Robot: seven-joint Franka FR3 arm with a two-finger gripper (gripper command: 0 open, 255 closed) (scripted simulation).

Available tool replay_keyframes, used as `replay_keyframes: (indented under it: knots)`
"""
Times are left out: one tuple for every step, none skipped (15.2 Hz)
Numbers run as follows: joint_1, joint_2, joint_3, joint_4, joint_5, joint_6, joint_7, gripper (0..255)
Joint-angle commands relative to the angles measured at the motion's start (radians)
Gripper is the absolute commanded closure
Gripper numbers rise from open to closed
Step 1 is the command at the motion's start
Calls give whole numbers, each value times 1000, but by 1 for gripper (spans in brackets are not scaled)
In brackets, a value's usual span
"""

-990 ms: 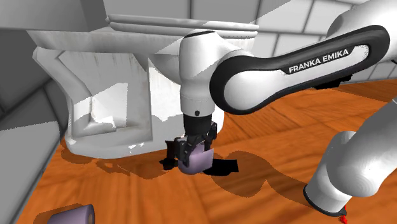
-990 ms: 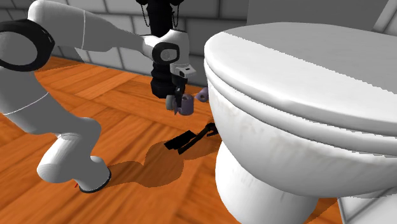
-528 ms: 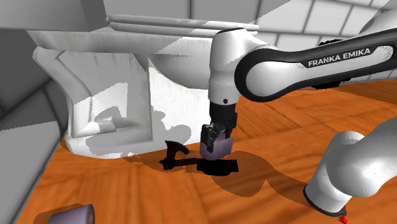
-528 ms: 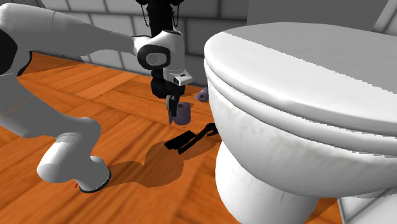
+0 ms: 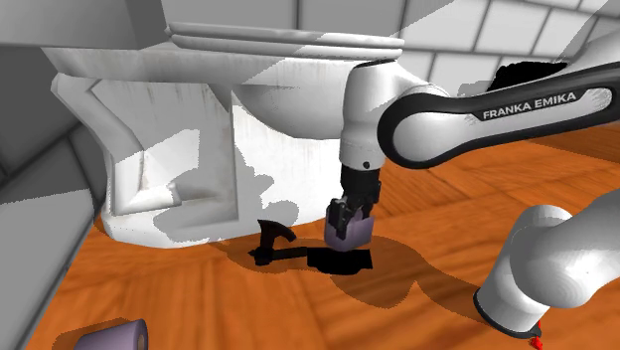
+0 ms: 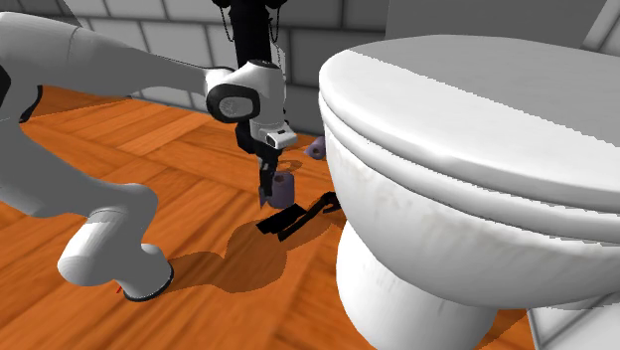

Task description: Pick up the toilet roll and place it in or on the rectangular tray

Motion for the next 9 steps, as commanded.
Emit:
replay_keyframes:
  knots:
    - [0, 10, 6, -20, 3, 31, 0, 255]
    - [0, 14, 9, -31, 4, 46, 0, 255]
    - [1, 19, 13, -41, 6, 61, 0, 255]
    - [1, 24, 16, -51, 7, 76, 0, 255]
    - [1, 30, 19, -60, 9, 91, 0, 255]
    - [1, 36, 23, -70, 10, 106, 0, 255]
    - [1, 42, 26, -79, 11, 122, 1, 255]
    - [1, 48, 29, -88, 13, 137, 1, 255]
    - [1, 55, 33, -97, 14, 153, 1, 255]
